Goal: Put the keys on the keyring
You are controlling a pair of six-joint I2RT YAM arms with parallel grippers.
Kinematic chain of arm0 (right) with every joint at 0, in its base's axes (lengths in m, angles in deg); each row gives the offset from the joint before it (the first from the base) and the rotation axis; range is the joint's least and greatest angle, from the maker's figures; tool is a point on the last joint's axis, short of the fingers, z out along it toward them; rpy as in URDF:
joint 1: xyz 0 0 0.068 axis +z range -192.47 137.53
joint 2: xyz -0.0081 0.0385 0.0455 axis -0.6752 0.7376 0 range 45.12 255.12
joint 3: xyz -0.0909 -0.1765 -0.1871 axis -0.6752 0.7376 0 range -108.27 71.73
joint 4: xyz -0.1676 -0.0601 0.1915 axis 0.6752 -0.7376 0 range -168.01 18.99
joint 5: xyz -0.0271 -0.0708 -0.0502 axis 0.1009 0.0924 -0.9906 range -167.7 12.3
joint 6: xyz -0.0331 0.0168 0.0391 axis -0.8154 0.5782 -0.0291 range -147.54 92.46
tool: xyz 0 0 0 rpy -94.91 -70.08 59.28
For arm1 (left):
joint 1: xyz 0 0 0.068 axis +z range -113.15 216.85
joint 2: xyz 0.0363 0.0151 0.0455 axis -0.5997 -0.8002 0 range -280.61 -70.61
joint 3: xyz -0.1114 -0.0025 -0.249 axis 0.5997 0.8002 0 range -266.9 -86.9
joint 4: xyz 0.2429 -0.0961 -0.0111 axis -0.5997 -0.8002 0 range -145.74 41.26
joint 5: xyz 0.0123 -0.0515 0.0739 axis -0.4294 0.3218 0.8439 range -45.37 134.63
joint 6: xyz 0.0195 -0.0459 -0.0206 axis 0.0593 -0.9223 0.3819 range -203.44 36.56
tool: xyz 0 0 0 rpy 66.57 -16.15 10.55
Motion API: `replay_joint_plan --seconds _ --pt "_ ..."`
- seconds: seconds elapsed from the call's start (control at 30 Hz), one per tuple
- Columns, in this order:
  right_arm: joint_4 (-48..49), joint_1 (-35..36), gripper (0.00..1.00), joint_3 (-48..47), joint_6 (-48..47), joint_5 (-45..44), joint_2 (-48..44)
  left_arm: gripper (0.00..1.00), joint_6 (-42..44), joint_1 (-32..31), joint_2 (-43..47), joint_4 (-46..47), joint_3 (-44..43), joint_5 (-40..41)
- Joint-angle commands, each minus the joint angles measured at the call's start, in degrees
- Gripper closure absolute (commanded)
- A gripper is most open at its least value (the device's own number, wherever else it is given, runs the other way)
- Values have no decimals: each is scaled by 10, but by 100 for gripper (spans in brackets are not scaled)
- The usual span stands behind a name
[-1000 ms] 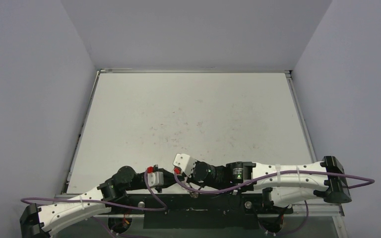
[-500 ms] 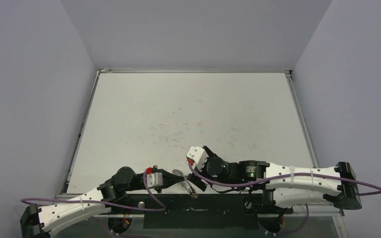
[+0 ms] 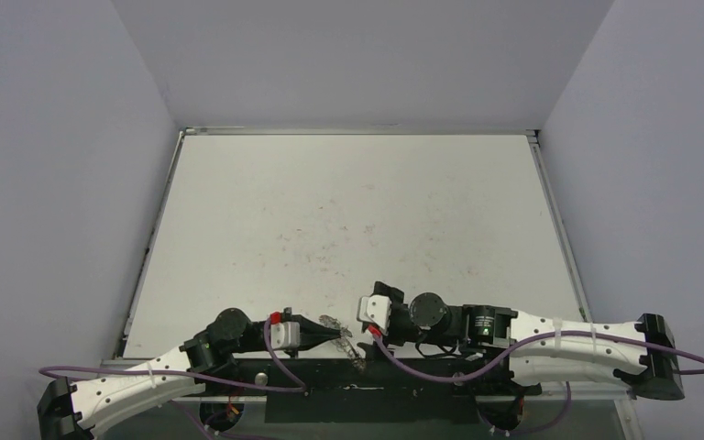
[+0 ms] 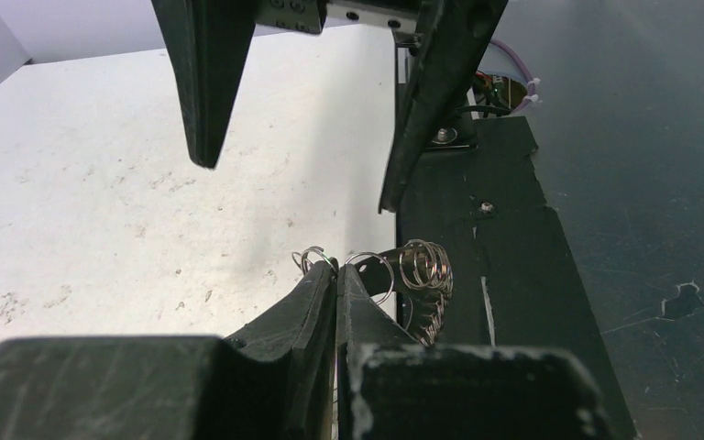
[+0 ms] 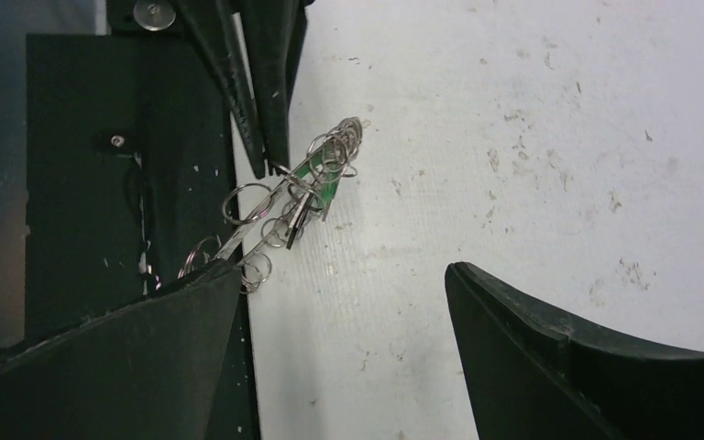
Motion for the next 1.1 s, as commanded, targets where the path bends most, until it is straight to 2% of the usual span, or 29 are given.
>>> replay_joint_plan --seconds 0.0,0.13,0.33,0.43,0.77,0.83,0.93,1.07 --pt "101 -3 16 30 -114 74 -18 100 3 -3 0 37 -7 -32" --pt "145 -9 32 45 -159 109 -15 100 4 -3 -2 41 -5 -37" --pt "195 -14 48 60 -205 180 0 100 4 -3 -3 46 -7 -42" --pt "200 -19 64 60 -220 203 14 100 5 -3 -2 46 -8 -41" --pt "212 -42 67 63 -230 231 44 100 5 -3 -8 49 -13 -45" --pt "212 -45 70 65 -234 233 48 100 5 -3 -9 51 -13 -45" --pt "212 -47 80 65 -237 236 55 100 5 -3 -11 54 -13 -46" --pt "212 -46 82 65 -241 242 65 100 4 -3 -14 58 -13 -46"
